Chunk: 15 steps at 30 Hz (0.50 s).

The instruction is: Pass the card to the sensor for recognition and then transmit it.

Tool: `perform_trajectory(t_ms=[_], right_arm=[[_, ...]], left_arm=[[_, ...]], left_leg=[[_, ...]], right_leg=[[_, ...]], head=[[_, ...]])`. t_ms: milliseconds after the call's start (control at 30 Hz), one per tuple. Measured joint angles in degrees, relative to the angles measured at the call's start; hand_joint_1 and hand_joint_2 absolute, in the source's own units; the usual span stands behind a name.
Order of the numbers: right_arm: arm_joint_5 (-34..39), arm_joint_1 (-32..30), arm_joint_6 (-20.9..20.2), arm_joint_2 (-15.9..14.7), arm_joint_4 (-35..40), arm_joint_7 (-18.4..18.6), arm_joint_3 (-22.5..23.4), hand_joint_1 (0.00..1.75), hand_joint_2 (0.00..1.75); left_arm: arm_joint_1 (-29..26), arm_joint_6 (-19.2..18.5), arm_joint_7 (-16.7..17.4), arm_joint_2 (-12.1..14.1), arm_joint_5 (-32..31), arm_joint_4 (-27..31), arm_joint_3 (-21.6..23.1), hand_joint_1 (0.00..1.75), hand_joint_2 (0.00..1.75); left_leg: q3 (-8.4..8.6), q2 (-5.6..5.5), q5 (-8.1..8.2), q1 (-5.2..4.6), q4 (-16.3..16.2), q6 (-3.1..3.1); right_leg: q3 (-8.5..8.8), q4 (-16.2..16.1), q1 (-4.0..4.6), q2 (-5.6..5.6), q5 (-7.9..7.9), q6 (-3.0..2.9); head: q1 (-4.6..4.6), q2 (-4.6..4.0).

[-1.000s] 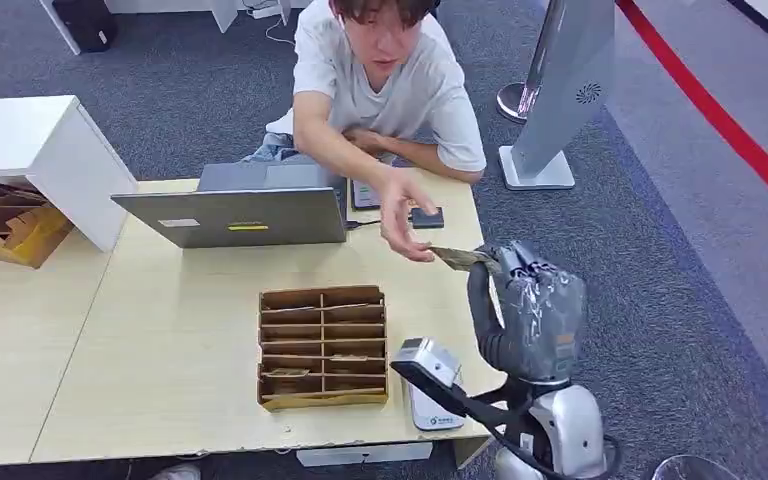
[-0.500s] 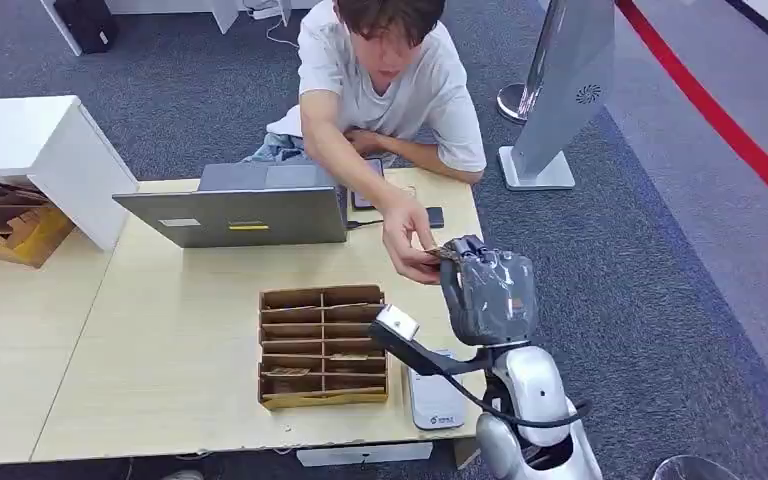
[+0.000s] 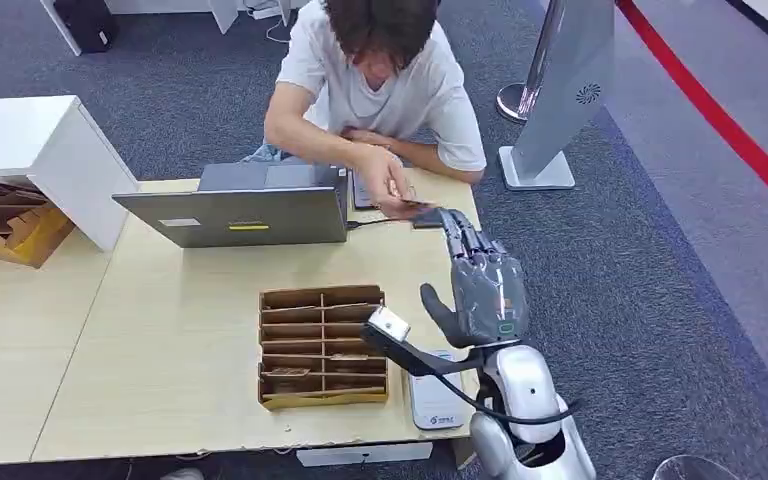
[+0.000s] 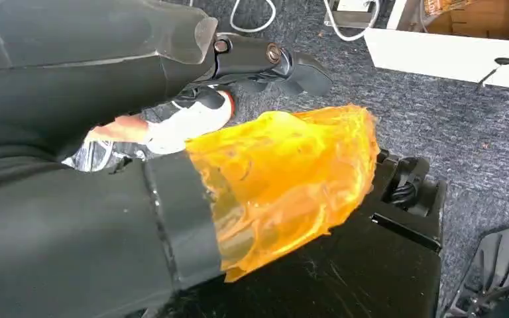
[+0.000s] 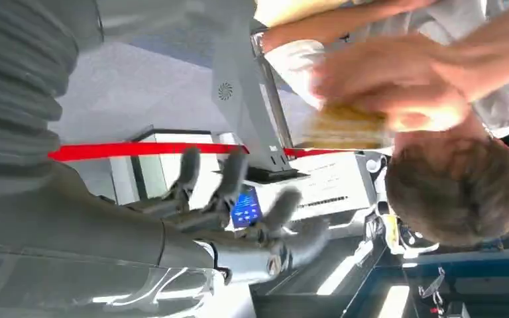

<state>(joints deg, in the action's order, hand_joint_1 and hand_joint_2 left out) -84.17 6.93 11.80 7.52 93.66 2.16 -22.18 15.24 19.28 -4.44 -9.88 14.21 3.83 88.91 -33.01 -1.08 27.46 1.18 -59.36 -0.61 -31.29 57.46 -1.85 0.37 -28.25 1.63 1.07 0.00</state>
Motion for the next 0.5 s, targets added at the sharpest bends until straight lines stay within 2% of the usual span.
perform_trajectory(t_ms=[500], right_arm=[[0.02,-0.01,0.15,0.00,0.02,-0.02,-0.37,0.00,0.00]], left_arm=[[0.00,0.09,0.00,0.28,0.00,0.17,0.00,0.00,0.00]], left_leg=[[0.00,0.00,0.00,0.00,0.00,0.00]], right_leg=[[0.00,0.00,0.00,0.00,0.00,0.00]], head=[[0.00,0.00]])
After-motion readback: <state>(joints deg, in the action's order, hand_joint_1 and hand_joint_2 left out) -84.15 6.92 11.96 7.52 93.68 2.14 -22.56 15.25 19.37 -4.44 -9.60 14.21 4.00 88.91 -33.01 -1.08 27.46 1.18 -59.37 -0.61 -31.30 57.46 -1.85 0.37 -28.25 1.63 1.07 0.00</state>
